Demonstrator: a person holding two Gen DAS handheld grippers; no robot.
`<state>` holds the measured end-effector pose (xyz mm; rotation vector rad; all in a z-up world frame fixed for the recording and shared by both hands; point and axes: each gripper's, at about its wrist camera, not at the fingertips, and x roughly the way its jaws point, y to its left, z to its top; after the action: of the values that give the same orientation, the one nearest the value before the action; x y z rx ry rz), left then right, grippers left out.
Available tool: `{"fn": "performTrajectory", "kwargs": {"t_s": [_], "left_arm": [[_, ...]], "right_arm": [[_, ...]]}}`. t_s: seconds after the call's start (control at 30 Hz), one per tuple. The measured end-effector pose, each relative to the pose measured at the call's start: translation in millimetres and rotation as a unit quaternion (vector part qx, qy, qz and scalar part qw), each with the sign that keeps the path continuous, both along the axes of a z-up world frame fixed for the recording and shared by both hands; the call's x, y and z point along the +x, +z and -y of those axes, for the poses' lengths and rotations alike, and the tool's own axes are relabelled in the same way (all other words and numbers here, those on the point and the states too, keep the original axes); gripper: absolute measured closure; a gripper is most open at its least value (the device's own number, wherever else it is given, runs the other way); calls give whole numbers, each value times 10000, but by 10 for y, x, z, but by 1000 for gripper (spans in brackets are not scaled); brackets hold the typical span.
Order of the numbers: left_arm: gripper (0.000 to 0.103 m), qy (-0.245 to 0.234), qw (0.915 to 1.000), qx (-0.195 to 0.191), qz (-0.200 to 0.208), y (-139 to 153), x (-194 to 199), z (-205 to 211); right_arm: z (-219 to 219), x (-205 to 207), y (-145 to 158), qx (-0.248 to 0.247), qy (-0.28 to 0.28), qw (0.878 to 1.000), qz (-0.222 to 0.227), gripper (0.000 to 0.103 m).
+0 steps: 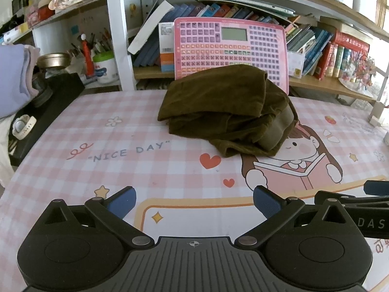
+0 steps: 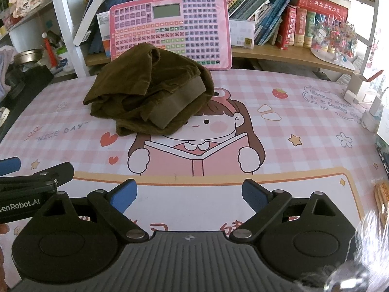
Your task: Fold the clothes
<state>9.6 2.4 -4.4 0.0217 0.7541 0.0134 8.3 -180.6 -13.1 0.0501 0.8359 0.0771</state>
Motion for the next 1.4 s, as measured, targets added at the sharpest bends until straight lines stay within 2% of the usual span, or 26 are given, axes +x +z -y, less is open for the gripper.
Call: {"fn": "performTrajectory", "kwargs": {"t_s": [0.63, 1.4], "left_arm": [[0, 96, 9998, 81, -161, -62, 33, 8], [0, 350, 9994, -43, -23, -20, -126, 112]], "right_arm": [[1, 67, -44, 72, 111, 9999, -42, 9], [140, 25, -34, 216, 370, 9991, 14, 9]]}}
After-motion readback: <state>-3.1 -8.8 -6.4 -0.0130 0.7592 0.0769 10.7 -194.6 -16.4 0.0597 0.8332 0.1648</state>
